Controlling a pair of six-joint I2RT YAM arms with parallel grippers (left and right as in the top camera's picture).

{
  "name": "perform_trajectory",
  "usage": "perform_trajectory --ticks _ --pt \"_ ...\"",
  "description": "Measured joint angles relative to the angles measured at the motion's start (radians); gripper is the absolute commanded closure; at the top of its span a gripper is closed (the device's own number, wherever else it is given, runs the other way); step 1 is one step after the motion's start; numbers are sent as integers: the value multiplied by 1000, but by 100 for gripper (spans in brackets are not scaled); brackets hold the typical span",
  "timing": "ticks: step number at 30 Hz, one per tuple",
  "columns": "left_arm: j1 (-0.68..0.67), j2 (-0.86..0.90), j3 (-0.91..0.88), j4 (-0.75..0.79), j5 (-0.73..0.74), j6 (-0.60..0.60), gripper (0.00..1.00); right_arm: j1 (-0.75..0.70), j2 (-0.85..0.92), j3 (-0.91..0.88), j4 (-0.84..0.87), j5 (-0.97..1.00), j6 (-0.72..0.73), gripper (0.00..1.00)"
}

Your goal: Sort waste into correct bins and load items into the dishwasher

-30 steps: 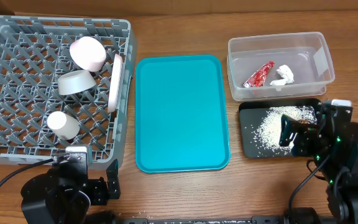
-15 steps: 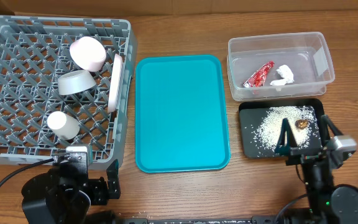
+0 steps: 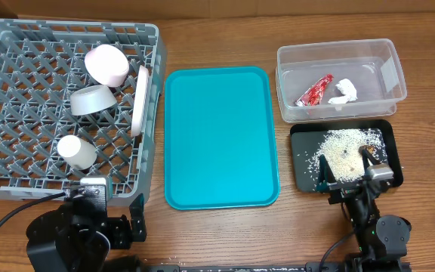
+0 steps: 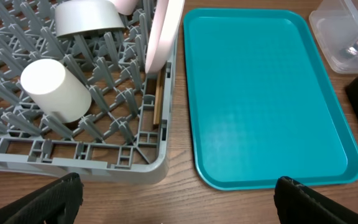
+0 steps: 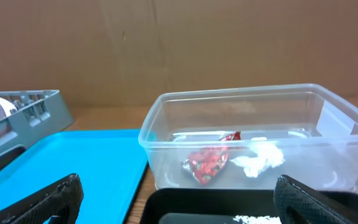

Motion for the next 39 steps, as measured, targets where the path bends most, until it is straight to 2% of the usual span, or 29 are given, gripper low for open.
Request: perform_trajectory --ticks 36,39 --pt "0 0 0 1 0 0 0 0 0 0 2 -3 -29 0" --pt "-21 -16 -30 61 0 3 0 0 0 0 2 -3 -29 0"
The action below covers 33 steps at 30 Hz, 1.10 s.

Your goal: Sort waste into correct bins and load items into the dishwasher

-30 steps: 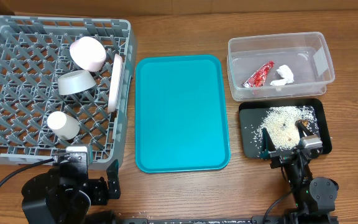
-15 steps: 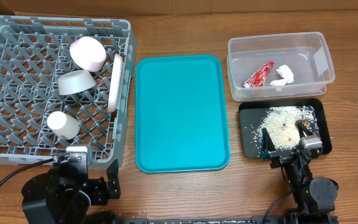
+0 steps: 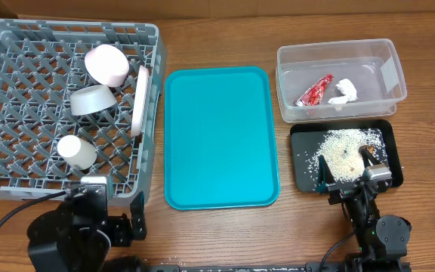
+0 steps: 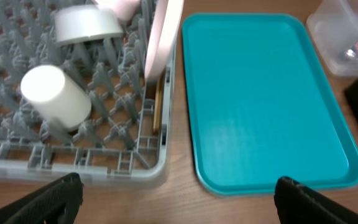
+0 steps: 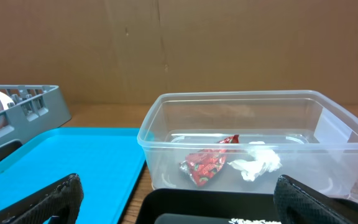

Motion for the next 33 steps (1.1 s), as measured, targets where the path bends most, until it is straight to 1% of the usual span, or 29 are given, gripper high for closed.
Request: perform_trajectory --ticks 3,4,5,6,8,10,11,12,14,17,18,20,25,33 --pt "-54 -67 -113 140 2 -1 0 0 0 0 2 0 0 0" --pt "-74 -107 -180 223 0 -4 0 0 0 0 0 0 0 0" --pt "-86 -132 -223 241 1 -6 0 0 0 0 0 0 -1 0" --pt "-99 -164 -283 313 4 -19 0 0 0 0 0 0 -1 0" --pt "-131 -266 -475 492 6 -67 0 0 0 0 1 0 -1 0" --pt "-149 -328 -605 669 8 -109 0 0 0 0 2 0 0 0" --pt "-155 -354 -654 724 8 -123 0 0 0 0 0 0 0 0" --pt "-166 -398 -742 818 8 -154 0 0 0 0 0 0 0 0" --pt "-169 -418 -830 987 10 -177 0 0 0 0 0 0 0 0" --pt "-169 -425 -910 1157 11 -184 0 0 0 0 0 -1 0 0" --pt "-169 -428 -930 1182 11 -183 0 0 0 0 0 0 -1 0" --pt "-169 -428 -946 1184 11 -170 0 0 0 0 0 0 0 0" --pt "-169 -429 -955 1133 10 -107 0 0 0 0 0 0 -1 0" --pt "-169 -430 -955 1133 10 -85 0 0 0 0 0 0 0 0"
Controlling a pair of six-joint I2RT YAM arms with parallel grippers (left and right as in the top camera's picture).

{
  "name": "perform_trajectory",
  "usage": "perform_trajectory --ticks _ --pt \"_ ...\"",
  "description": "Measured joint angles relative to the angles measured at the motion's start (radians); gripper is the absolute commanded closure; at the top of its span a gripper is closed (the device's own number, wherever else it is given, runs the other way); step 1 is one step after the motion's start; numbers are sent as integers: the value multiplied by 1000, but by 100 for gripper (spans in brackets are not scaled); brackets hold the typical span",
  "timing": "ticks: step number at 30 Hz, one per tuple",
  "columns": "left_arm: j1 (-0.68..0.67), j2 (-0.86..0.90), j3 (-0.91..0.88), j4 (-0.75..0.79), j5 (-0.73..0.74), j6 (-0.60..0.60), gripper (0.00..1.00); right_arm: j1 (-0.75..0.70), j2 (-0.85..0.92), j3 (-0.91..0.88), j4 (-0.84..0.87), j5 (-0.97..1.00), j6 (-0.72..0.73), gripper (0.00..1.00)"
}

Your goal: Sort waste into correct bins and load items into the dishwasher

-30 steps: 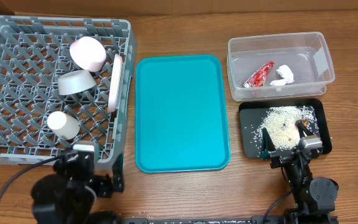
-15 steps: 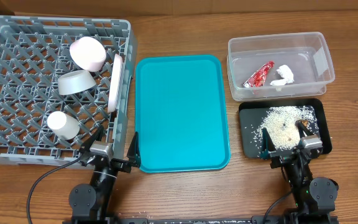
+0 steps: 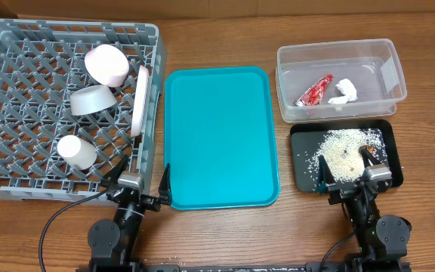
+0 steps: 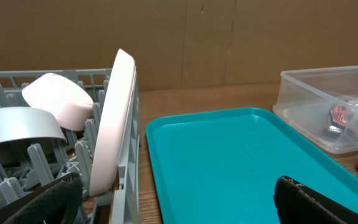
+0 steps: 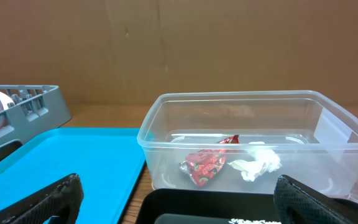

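Note:
The grey dish rack holds a pink cup, a grey bowl, a white cup and an upright pink plate. The teal tray is bare. A clear bin contains a red wrapper and a white tissue. The black tray carries scattered rice. My left gripper lies low and open by the teal tray's near left corner. My right gripper is open at the black tray's near edge. Neither holds anything.
A brown cardboard wall stands behind the table. The rack's right side and the plate are close on the left of my left gripper, with the teal tray straight ahead.
My left arm has dropped from a raised, downward-looking pose to lie low at the table's near edge, its camera now looking level across the tray. The right arm has not moved.
At first my left wrist looked down on the rack's near corner and the teal tray, both grippers open and empty. Then the left wrist was a little higher and the right wrist view had shifted slightly. Now the left arm lies low; all items are unmoved.

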Motion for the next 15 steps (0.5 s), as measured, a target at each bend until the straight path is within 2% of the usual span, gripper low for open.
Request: perform_trajectory --ticks 15 --pt "0 0 0 0 0 7 0 0 0 0 0 0 0 0"
